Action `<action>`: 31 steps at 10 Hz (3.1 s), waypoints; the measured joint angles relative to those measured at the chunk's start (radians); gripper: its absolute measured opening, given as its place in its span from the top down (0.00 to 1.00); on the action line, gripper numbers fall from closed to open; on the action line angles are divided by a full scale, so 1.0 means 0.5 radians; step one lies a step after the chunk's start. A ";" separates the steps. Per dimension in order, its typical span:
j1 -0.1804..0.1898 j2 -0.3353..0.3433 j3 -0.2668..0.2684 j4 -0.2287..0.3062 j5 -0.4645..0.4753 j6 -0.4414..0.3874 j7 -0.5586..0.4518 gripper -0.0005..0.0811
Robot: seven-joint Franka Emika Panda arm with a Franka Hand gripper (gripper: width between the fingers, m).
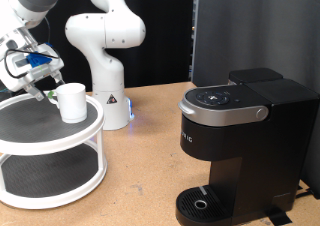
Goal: Make a cup of coffee with the keurig machine
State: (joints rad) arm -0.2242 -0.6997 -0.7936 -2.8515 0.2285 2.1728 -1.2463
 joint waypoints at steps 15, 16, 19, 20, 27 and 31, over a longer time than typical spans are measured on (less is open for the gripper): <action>0.075 0.122 -0.092 -0.006 0.066 0.062 -0.170 0.37; 0.076 0.122 -0.092 -0.006 0.066 0.062 -0.170 0.37; 0.077 0.122 -0.092 -0.005 0.068 0.062 -0.171 0.82; 0.077 0.122 -0.092 -0.004 0.068 0.062 -0.170 0.91; 0.061 -0.010 0.065 0.204 0.075 -0.470 0.156 0.91; 0.041 -0.092 0.121 0.237 0.086 -0.563 0.245 0.91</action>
State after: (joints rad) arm -0.2035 -0.7457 -0.7330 -2.7330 0.2717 1.8910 -1.1236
